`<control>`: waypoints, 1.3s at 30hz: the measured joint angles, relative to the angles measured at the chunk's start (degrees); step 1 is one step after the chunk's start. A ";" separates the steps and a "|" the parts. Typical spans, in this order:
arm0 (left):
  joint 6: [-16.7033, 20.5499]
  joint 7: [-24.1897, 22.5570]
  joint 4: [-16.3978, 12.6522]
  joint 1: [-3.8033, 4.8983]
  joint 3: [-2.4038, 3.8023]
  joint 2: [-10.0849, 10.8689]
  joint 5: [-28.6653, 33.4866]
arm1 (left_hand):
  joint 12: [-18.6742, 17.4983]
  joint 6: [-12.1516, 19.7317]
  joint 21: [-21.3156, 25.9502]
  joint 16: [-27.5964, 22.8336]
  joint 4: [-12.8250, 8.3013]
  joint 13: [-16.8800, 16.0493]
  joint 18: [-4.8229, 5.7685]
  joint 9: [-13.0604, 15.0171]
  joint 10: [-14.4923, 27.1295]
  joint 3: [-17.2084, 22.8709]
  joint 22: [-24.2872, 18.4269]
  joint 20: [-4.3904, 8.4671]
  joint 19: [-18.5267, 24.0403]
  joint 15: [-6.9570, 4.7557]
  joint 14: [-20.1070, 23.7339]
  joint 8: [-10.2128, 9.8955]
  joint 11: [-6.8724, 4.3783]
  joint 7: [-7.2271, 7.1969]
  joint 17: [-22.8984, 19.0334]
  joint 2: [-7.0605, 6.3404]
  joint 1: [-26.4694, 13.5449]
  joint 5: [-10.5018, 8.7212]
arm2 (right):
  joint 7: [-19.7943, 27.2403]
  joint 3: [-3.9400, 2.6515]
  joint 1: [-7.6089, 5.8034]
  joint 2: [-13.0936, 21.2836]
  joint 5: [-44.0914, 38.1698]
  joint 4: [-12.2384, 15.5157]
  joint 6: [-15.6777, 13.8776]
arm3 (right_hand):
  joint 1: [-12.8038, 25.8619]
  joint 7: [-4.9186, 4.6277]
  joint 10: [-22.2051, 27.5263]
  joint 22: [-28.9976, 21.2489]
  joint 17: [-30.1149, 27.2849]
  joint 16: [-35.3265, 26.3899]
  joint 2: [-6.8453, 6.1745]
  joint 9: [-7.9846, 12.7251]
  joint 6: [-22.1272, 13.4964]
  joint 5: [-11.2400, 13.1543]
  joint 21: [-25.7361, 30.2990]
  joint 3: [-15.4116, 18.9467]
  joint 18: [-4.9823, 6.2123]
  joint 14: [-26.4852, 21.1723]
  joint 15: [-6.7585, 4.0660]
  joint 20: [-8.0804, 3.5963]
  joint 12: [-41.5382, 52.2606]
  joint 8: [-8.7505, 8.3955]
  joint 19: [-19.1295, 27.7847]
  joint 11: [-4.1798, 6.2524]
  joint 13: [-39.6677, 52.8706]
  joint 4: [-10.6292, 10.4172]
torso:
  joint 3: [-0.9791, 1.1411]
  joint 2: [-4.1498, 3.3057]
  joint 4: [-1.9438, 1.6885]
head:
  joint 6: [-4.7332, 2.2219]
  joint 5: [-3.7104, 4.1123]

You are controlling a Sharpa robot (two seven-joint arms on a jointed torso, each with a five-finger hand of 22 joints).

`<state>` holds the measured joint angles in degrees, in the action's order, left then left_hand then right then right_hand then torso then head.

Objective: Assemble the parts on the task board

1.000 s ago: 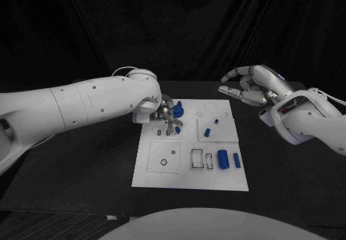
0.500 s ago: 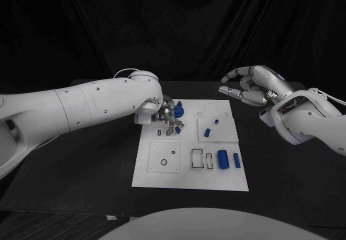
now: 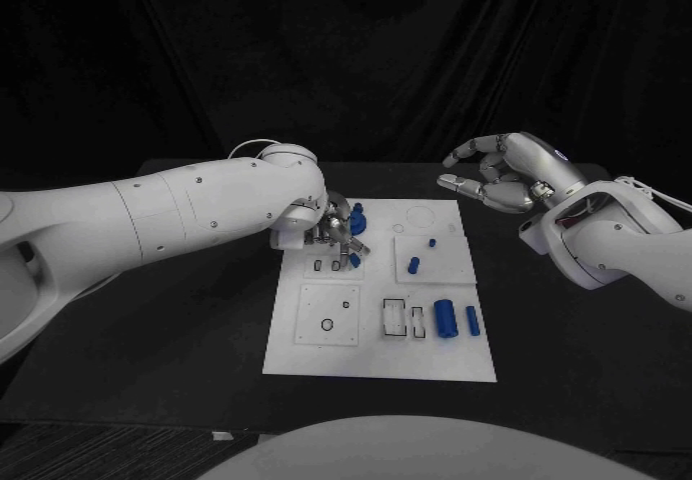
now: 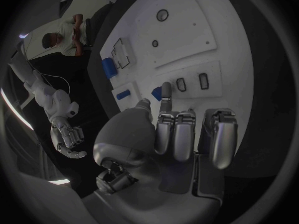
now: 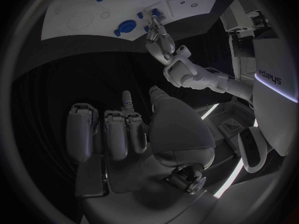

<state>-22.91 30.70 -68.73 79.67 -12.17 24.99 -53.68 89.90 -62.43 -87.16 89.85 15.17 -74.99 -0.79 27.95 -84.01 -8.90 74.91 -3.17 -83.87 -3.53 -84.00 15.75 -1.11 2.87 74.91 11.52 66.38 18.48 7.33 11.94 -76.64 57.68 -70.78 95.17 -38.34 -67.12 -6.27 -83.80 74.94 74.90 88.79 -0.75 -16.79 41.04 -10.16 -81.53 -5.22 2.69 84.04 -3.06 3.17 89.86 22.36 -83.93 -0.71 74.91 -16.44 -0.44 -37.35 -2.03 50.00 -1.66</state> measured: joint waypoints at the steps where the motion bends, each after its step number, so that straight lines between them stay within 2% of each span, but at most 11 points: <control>1: 0.01 -0.02 0.08 -0.01 0.00 -0.05 0.00 | 0.00 0.00 0.00 0.00 -0.03 0.00 0.00 0.00 0.00 0.03 0.00 0.00 0.00 0.00 0.00 0.00 0.00 0.00 0.00 0.00 0.00 0.00 | -0.02 0.00 0.02 0.00 0.00 -0.01 0.03 | 0.00 0.00 0.00 0.00 0.00 0.00 0.00 0.00 0.00 0.00 0.00 0.00 0.00 0.00 0.00 0.00 0.00 0.00 0.00 0.00 0.00 0.00 | -0.01 0.01 0.00 | 0.00 -0.03; 15: -0.05 -0.15 1.13 -0.12 0.00 -0.82 -0.01 | 0.00 0.00 0.00 0.00 -0.32 -0.03 0.00 0.01 0.00 0.32 0.00 0.00 0.00 0.00 0.00 -0.23 0.00 0.00 0.00 0.00 0.00 0.00 | -0.26 0.00 0.08 -0.03 0.00 -0.14 0.44 | 0.00 0.00 -0.21 -0.01 0.00 0.00 0.00 0.01 0.00 0.00 0.33 0.00 0.00 0.00 0.00 0.00 0.00 0.00 0.00 -0.20 0.00 0.00 | 0.01 0.05 0.00 | 0.00 0.19; 30: -0.26 -0.24 1.89 -0.43 0.00 -1.62 -0.02 | 0.00 -0.01 0.22 0.00 -1.04 -0.03 0.00 -0.11 0.00 1.36 -0.01 -0.21 0.21 0.00 0.00 -1.01 0.01 0.00 0.00 -0.68 0.68 0.00 | -0.42 0.00 0.14 -0.06 0.01 -0.17 0.78 | -0.23 0.00 -0.21 -0.02 0.00 0.00 0.23 0.01 0.00 0.28 0.33 0.00 0.00 0.00 0.00 0.00 0.00 0.27 0.00 -0.20 0.00 0.00 | 0.02 0.10 0.03 | 0.00 0.16; 32: -0.31 -0.25 1.91 -0.44 0.00 -1.65 -0.02 | 0.00 0.00 0.22 0.00 -1.03 -0.03 -0.52 -0.16 0.00 1.66 -0.01 -0.21 0.21 0.00 0.00 -1.02 0.01 0.00 -0.01 -0.68 0.68 0.00 | -0.42 0.00 0.16 -0.06 0.01 -0.17 0.79 | -0.23 0.00 -0.21 -0.02 0.00 0.00 0.23 0.01 0.00 0.28 0.33 0.00 0.00 0.00 0.00 0.00 0.00 0.27 0.00 -0.20 0.00 0.00 | 0.01 0.12 0.02 | 0.00 0.19; 39: -0.67 -0.26 2.05 -0.57 0.00 -1.76 -0.03 | 0.00 -0.01 0.45 0.00 -1.44 -0.03 -0.51 -0.16 0.00 2.07 -0.01 -0.41 0.41 0.00 -0.01 -1.28 0.01 0.00 0.00 -0.90 0.90 0.00 | -0.41 0.00 0.25 -0.05 0.01 -0.22 0.83 | -0.23 0.00 -0.21 -0.02 0.00 0.00 0.23 0.02 0.00 0.28 0.33 0.00 0.00 0.00 0.00 0.00 0.00 0.28 0.00 -0.20 0.00 0.00 | -0.01 0.13 0.01 | 0.00 0.17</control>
<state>-23.58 30.45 -66.68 79.10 -12.17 23.23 -53.71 89.90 -62.44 -86.72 89.85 13.73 -75.03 -1.30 27.79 -84.01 -6.83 74.90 -3.58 -83.46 -3.53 -84.01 14.47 -1.11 2.86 74.91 10.62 67.28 18.48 6.92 11.94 -76.39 57.63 -70.77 94.95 -37.51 -67.34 -6.27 -84.01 74.91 74.90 88.79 -0.52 -16.77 41.04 -9.88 -81.20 -5.22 2.69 84.04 -3.06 3.17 89.86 22.63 -83.93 -0.91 74.90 -16.44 -0.45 -37.22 -2.02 50.00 -1.49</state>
